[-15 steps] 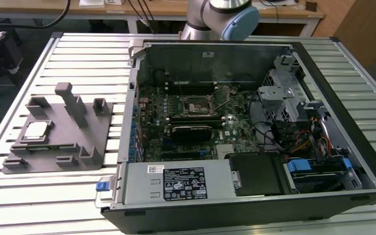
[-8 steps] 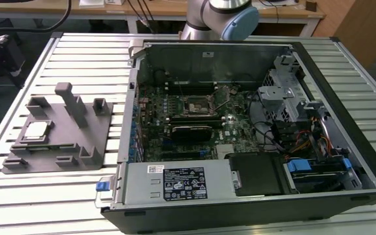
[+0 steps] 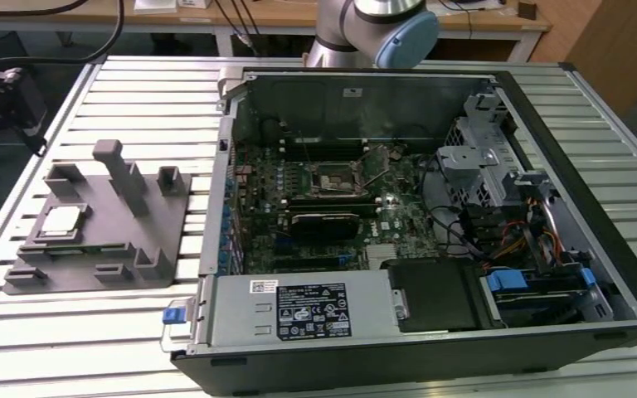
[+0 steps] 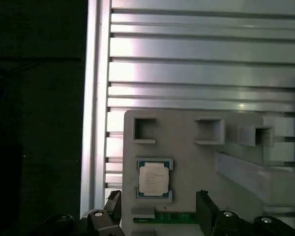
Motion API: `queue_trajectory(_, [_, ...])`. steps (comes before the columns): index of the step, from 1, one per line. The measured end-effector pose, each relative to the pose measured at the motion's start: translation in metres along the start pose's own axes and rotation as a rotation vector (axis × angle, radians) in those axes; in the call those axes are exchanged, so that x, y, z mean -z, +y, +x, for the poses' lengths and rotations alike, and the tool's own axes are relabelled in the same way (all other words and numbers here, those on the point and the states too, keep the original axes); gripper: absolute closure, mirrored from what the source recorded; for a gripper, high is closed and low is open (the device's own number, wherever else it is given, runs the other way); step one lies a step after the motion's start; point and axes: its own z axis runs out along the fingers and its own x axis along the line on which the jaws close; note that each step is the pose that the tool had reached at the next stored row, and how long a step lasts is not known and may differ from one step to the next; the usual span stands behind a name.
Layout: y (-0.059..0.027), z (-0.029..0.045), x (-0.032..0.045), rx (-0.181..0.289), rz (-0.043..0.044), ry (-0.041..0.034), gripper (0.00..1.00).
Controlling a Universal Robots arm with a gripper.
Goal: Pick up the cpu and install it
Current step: 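Pick up the cpu and move it towards the insertion slot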
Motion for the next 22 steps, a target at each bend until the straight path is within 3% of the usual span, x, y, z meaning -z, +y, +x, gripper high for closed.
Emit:
queue_trajectory(10, [-0.0011,0.0005,-0.0154,-0.002,0.002,-0.0002,0.3])
queue_trajectory(22, [-0.0012,0.0006,-0.0187,-0.003,0.0017,-0.0002,0.3])
